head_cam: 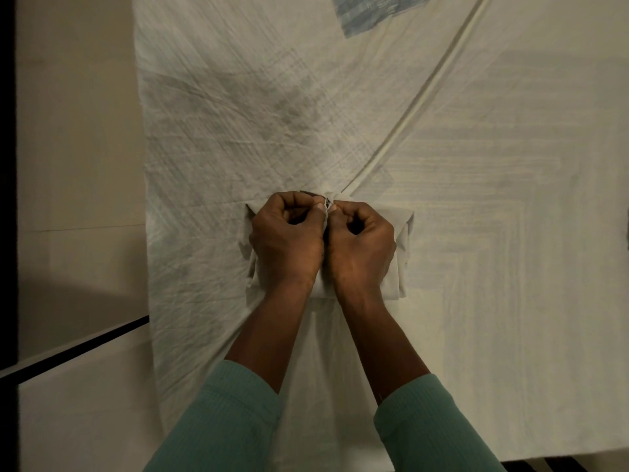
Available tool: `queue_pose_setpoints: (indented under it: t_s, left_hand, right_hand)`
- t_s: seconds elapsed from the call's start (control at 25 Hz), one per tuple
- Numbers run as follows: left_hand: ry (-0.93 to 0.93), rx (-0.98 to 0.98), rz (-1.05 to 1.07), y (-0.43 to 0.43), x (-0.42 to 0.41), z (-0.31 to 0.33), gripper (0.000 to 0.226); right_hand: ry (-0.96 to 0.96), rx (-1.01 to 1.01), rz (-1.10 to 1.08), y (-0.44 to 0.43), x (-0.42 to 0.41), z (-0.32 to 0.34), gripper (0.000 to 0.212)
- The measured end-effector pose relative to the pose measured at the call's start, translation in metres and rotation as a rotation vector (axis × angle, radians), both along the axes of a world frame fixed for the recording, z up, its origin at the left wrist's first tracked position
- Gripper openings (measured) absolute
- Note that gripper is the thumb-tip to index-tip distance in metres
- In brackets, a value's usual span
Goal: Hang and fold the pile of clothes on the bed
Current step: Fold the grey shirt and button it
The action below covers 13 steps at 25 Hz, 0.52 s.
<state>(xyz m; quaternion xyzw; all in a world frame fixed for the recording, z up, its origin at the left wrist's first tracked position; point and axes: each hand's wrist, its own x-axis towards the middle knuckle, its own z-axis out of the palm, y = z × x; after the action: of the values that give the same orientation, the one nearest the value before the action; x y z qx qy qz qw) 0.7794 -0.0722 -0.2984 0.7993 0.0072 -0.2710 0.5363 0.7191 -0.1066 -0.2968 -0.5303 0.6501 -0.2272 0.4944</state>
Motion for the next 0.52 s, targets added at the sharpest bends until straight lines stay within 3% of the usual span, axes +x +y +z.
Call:
queue_pose_setpoints:
  t_s: [0.4, 0.52]
  left_hand:
    - [0.01, 0.083, -0.056, -0.003, 0.009, 0.001, 0.019]
    - [-0.003, 0.082, -0.155, 0.001, 0.016, 0.004, 0.011]
  right_hand:
    - [0.129, -0.039, 0.168, -0.005, 0.005, -0.006, 0.009]
    - [0.083, -0.007, 0.188, -0.011, -0.001, 0.002, 0.013]
